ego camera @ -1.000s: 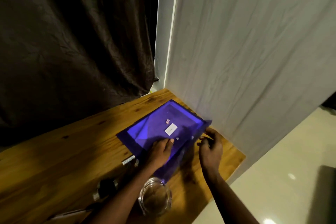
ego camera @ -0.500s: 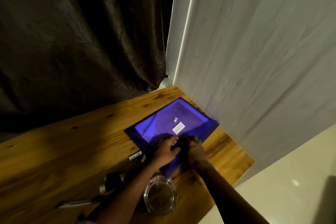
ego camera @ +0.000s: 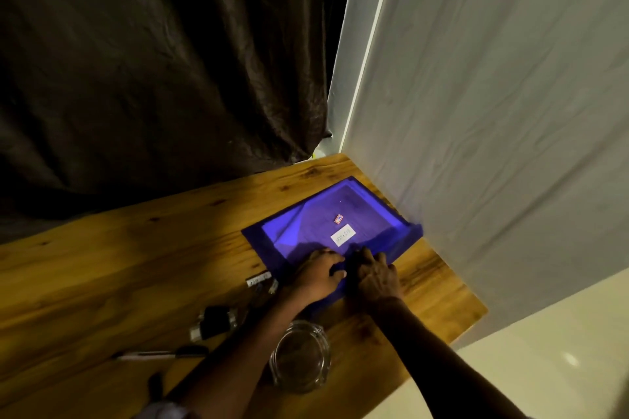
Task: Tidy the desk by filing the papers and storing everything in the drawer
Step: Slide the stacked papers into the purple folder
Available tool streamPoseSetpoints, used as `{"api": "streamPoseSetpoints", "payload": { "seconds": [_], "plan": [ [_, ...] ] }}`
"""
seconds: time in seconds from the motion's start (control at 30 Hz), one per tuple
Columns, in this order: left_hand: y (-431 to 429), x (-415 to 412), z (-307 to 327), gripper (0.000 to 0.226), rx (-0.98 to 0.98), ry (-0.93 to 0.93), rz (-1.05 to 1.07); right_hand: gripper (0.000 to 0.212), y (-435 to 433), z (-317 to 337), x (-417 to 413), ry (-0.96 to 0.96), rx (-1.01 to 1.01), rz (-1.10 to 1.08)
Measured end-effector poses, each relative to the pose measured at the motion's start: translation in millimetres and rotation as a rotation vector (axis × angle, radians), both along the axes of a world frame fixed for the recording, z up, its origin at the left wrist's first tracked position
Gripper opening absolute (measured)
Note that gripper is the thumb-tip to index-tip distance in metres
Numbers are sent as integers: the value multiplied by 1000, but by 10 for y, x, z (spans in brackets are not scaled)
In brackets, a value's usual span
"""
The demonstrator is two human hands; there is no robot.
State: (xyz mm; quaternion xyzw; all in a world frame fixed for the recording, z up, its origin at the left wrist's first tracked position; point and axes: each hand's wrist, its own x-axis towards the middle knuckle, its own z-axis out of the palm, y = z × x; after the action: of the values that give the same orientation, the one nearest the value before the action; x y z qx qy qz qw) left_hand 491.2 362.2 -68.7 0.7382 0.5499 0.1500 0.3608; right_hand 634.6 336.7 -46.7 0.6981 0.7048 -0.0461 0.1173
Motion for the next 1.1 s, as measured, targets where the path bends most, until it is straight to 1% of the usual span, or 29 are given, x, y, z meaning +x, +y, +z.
{"api": "streamPoseSetpoints", "payload": {
  "seconds": [0.1,0.2,0.3,0.43,0.53,0.63,0.8,0.9,1.0,1.1],
  "plan": [
    [-5,-28,52,42,-11,5,12,57,-31,34,20,1,-6,30],
    [-93,-24,94,45,-10,19,35,63,-77,8,126,146,41,24],
    [-200,40,140,53,-24,15,73,73,-134,-25,243,288,54,12],
    [-216,196,195,64,-100,-60,249,78,-145,-45,319,409,67,28],
    [-195,278,176,60,-143,-81,348,80,-163,-73,343,417,68,97],
    [-221,325,187,49,-112,13,356,81,-181,-75,309,339,65,119],
    [-233,332,193,46,22,185,281,77,-88,-56,271,232,19,136],
    [-278,306,213,46,67,241,227,70,-47,-51,304,110,-3,192],
    [-478,271,303,48,186,295,214,65,-36,-15,329,32,-10,245],
    [-796,221,299,44,380,346,326,66,-12,4,308,-9,-40,268]
  ]
}}
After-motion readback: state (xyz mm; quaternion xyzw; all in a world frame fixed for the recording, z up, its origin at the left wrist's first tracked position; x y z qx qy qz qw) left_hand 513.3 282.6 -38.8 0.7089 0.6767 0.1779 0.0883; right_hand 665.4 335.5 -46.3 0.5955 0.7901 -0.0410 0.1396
